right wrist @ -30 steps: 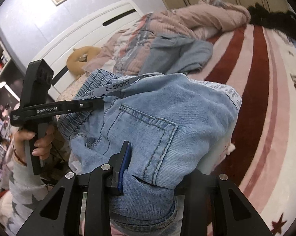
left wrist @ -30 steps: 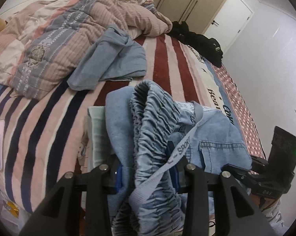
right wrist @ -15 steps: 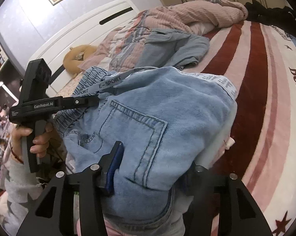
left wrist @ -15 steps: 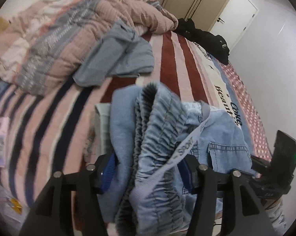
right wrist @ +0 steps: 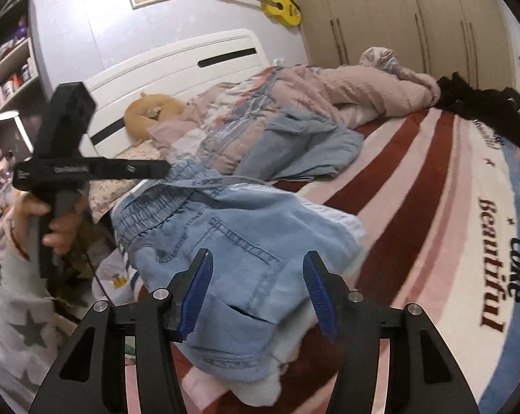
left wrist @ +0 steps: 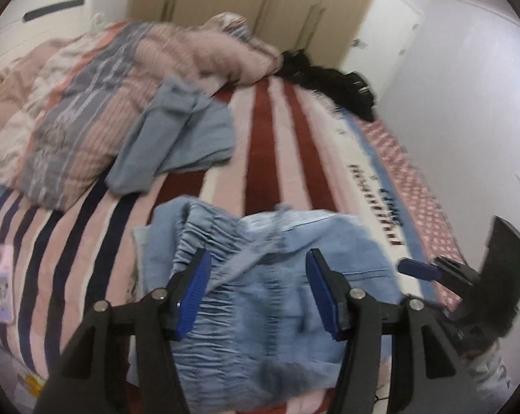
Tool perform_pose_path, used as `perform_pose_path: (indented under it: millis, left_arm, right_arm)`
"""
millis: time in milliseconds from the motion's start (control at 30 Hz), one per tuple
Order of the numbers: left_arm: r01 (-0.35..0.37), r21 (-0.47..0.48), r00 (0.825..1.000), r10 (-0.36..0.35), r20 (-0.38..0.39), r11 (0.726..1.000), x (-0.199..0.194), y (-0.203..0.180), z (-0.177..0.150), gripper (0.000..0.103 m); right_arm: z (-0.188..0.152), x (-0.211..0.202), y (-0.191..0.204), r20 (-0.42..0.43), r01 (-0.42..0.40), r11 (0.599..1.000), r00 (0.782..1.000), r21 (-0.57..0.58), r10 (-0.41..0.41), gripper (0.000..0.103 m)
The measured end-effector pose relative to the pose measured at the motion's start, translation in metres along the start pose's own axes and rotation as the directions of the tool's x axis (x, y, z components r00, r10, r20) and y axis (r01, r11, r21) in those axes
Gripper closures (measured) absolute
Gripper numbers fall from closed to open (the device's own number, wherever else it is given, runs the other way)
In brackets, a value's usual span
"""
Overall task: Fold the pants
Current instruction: 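Lower the folded jeans onto the clothes pile and open both tools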
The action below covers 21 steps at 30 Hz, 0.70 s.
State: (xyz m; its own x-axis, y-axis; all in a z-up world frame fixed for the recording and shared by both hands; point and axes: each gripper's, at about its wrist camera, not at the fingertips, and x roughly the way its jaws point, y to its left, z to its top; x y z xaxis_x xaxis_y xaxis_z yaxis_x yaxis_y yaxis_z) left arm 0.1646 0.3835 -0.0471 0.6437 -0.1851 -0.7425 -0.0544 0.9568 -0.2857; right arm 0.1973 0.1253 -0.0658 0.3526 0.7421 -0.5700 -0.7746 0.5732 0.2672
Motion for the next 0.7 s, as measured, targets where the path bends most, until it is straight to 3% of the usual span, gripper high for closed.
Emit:
perform_pose_path:
  millis: [100,233,433,533,600,700]
  left_arm:
    - [-0.021,-0.041,1.000,0.020,-0.015,0.999,0.013,0.020,-0.005,0.059]
    - [-0.005,-0.075,1.000,0.004,-0.023,0.997,0.022,0.035,-0.010,0.060]
    - [-0.032,-0.064,0.999,0.031,-0.018,0.997,0.023,0.027,-0.011,0.060]
    - [-0.051,-0.049,0.999,0.050,-0.006,0.998,0.017,0.017,-0.011,0.053]
    - [-0.062,-0.044,0.998,0.063,0.010,0.997,0.011,0.008,-0.014,0.039]
    - [-0.070,-0.025,0.996,0.071,0.050,0.997,-0.002,-0.014,-0.023,0.038]
  right_arm:
    - [-0.007,0.016,0.003,-0.031,-0.003,1.000,1.000,-0.026,0.003,0.052]
    - [-0.016,0.029,0.002,-0.052,-0.016,0.999,0.999,-0.034,0.014,0.052]
    - [-0.022,0.036,-0.002,-0.059,-0.015,1.000,0.998,-0.016,0.014,0.052]
    - [-0.022,0.033,-0.001,-0.055,-0.014,1.000,0.998,-0.015,0.013,0.052]
    - [-0.022,0.028,-0.001,-0.047,-0.014,1.000,0.999,-0.015,0.014,0.052]
    - [-0.024,0.016,-0.003,-0.033,-0.005,1.000,0.999,-0.019,0.004,0.052]
